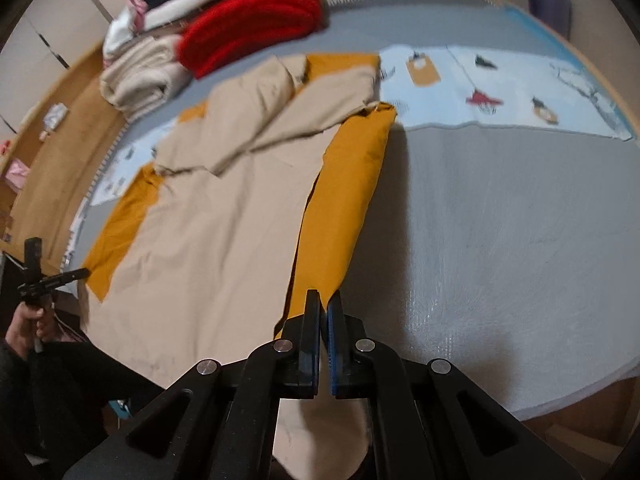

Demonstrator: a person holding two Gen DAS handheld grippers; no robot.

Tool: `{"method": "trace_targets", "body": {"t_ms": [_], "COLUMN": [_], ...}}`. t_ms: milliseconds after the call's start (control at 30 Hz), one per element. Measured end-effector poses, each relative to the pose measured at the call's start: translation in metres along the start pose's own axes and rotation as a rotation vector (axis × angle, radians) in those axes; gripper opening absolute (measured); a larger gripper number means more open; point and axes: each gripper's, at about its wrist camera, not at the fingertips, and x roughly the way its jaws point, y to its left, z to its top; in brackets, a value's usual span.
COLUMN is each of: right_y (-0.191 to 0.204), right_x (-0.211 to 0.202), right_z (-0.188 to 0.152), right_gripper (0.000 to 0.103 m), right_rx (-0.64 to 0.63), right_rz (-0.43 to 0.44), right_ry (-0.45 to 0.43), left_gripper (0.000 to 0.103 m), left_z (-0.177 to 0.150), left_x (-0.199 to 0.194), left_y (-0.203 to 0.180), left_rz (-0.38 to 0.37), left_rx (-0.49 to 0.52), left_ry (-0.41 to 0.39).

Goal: Fold large clothes

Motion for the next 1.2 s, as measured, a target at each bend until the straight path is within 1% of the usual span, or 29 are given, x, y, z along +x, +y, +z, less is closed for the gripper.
{"method": "trace_targets", "body": {"t_ms": [167,267,400,533,567,633,700,733,800,900,1000,1100,1133,1200], "right_y": [-0.003,-0.006,-0.010,-0.014,-0.017,-0.021,-0.025,-0.025,-0.031,-0.042,-0.048,-0.058,-0.063,-0.073], "right_x": [-0.041,-0.055,-0.086,-0.111,-0.116,-0.118,-0.114,-0.110,-0.096,-0.059,-0.020,0.022,0.038,0.064], "right_z": [-0.015,-0.031,-0.059,-0.073,-0.073,-0.068,-0.053,-0.047,-0.022,0.025,0.071,0.117,0.131,0.149], "right_gripper": [0.003,0.003,0.003,0.003,0.003,0.003,0.003,0.003,0.003,0.003,0.003,0.003,0.003,0.003], "right_rx": [0.031,0.030,0.051,0.077,0.094,0.115,0.122,0.125,0.143,0.200,0.220,0.264,0.285,0.324], "right_rz": [0.048,0.064,0.099,0.117,0.126,0.138,0.148,0.147,0.133,0.062,0.009,-0.031,-0.045,-0.053], "right_ry": [-0.060,-0.072,-0.101,-0.156,-0.177,-0.199,-0.225,-0.232,-0.250,-0.255,-0.265,-0.277,-0.280,-0.277], "left_gripper": [0.003,0.003,0.003,0.003,0.003,0.003,0.003,0.003,0.003,0.003,0.003,0.003,0.003,0.003], "left_z": [-0.007,-0.019,-0.032,-0.027,-0.021,-0.005,0.010,0.023,0.041,0.074,0.104,0.125,0.132,0.138], "left_x": [-0.030,-0.048,-0.071,-0.082,-0.083,-0.076,-0.067,-0.057,-0.043,-0.016,0.011,0.037,0.051,0.068], "left_y": [-0.001,-0.003,-0.005,-0.004,-0.001,0.003,0.010,0.014,0.021,0.035,0.050,0.065,0.071,0.076], "left_rz": [-0.042,-0.072,-0.107,-0.145,-0.156,-0.149,-0.148,-0.145,-0.134,-0.127,-0.102,-0.083,-0.092,-0.101], "left_rx": [0.060,0.065,0.070,0.036,0.019,-0.018,-0.067,-0.102,-0.150,-0.247,-0.344,-0.412,-0.439,-0.452], "left_ry": [-0.005,0.005,0.005,-0.029,-0.044,-0.071,-0.085,-0.094,-0.107,-0.137,-0.157,-0.163,-0.162,-0.158]}}
